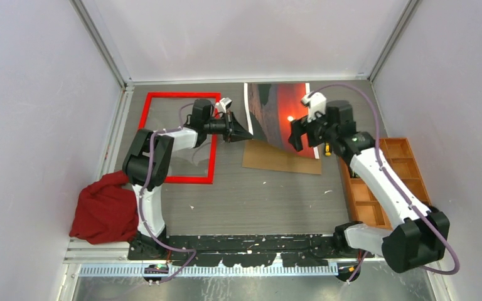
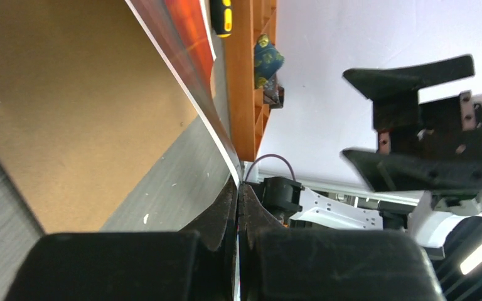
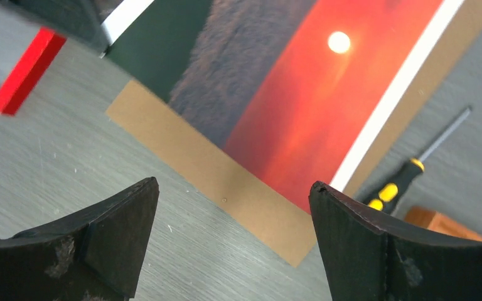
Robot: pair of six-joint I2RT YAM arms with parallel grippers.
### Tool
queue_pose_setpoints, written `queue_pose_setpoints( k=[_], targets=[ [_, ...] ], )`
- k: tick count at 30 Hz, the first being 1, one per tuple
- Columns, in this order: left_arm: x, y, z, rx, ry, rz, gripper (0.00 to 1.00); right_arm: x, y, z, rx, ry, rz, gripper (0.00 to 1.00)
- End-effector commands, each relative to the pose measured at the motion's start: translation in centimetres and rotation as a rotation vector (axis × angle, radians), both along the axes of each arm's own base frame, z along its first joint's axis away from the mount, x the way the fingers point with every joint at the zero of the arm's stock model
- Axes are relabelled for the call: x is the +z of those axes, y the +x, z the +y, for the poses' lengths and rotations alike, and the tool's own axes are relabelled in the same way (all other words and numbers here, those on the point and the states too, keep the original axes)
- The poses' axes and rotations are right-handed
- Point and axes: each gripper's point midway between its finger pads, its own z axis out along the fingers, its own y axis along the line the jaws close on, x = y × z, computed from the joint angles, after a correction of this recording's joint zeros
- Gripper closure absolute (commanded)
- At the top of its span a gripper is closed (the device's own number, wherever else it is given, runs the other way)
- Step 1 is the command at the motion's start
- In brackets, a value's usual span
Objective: Take the photo out of the frame
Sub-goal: Pick up the photo from the photo frame.
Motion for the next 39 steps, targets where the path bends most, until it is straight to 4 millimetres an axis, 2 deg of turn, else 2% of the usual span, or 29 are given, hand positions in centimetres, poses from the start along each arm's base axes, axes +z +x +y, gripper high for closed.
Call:
queue_pose_setpoints(
  k=[1, 6, 10, 15, 21, 24, 27, 30, 32, 36, 37, 39],
  targets=[
    [5.0, -0.2, -0.2, 0.017, -0.077, -0.112, 1.0, -0.5, 0.5, 1.9, 0.129, -0.247, -0.188, 0.06],
    [6.0, -0.9, -0.6, 0.021, -0.088, -0.131, 0.99, -2.6, 1.3, 3.5, 0.228, -0.5, -0.266, 0.06],
    [6.1, -1.3, -1.0, 0.015, -0.085, -0.138, 1.0, -3.4, 2.5, 4.9, 0.258, -0.591, -0.315, 0.07],
    [6.0, -1.4, -0.9, 0.022, -0.08, -0.137, 1.0, -3.9, 2.2, 7.1, 0.33, -0.6, -0.322, 0.11],
    [6.2, -1.6, -1.1, 0.017, -0.092, -0.133, 1.0, -5.9, 1.2, 9.0, 0.422, -0.57, -0.361, 0.18],
    [6.3, -1.8, -1.2, 0.012, -0.094, -0.134, 1.0, -7.0, 1.7, 9.2, 0.421, -0.592, -0.404, 0.26],
    [6.6, -1.9, -1.2, 0.01, -0.096, -0.141, 0.99, -7.7, 2.5, 9.2, 0.411, -0.621, -0.422, 0.45],
    [6.9, -2.2, -1.2, 0.006, -0.099, -0.149, 1.0, -8.1, 3.0, 9.4, 0.415, -0.636, -0.442, 0.53],
    [7.3, -2.3, -1.1, 0.001, -0.103, -0.152, 1.0, -8.4, 3.2, 9.4, 0.417, -0.655, -0.446, 0.64],
    [7.9, -2.6, -1.1, -0.014, -0.112, -0.162, 1.0, -8.0, 3.7, 9.3, 0.396, -0.688, -0.471, 0.96],
    [8.1, -2.7, -1.1, -0.017, -0.114, -0.166, 0.99, -7.8, 3.7, 9.3, 0.391, -0.687, -0.477, 0.99],
    [8.6, -2.8, -1.1, -0.022, -0.119, -0.175, 0.96, -7.0, 3.7, 9.2, 0.381, -0.68, -0.495, 0.99]
  ],
)
